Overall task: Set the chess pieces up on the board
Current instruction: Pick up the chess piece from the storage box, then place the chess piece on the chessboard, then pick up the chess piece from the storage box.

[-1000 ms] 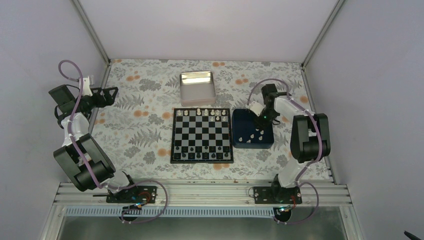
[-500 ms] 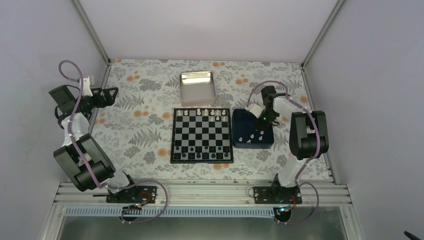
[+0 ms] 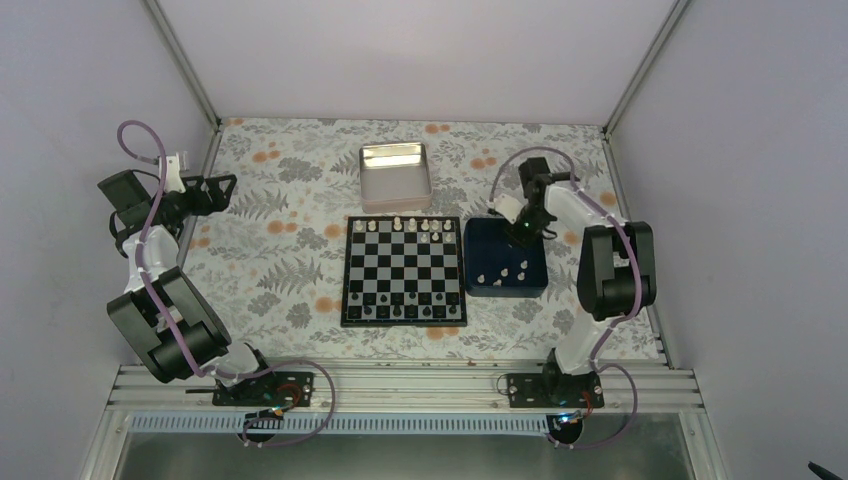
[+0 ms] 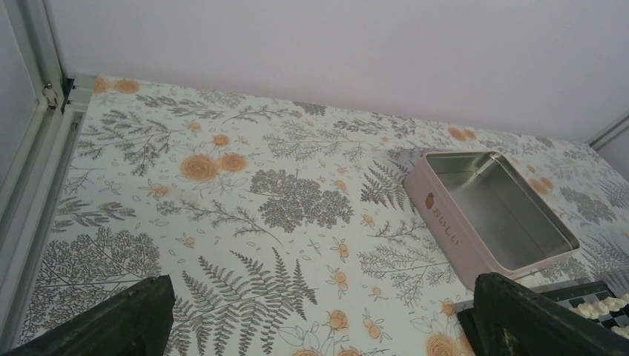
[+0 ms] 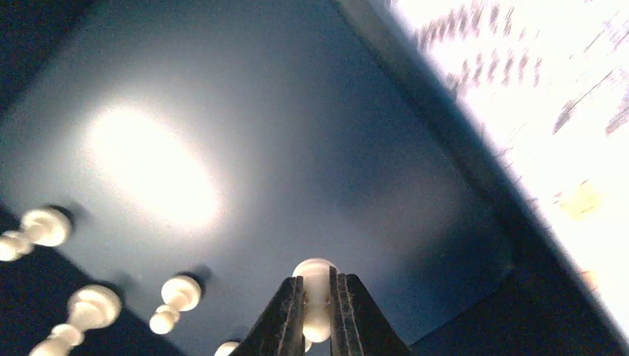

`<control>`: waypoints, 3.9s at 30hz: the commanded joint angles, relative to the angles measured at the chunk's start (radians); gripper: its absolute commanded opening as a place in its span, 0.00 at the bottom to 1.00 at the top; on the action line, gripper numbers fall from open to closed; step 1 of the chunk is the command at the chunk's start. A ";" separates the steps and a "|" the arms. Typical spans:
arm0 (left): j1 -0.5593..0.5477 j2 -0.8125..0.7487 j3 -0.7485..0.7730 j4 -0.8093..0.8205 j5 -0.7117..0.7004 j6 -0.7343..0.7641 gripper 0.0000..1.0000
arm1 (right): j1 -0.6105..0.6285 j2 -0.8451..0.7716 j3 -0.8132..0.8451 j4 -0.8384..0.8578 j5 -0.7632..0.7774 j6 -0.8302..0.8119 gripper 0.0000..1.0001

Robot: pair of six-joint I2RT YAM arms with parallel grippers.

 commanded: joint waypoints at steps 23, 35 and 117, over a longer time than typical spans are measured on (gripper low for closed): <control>0.008 -0.008 0.009 0.005 0.011 0.006 1.00 | 0.557 0.387 0.672 -0.166 -0.010 0.059 0.08; 0.008 -0.005 0.006 0.010 0.010 0.008 1.00 | 0.561 0.451 0.665 -0.116 0.000 0.061 0.09; 0.010 0.002 -0.002 0.020 0.016 0.002 1.00 | -0.013 -0.089 -0.180 0.049 0.200 0.060 0.36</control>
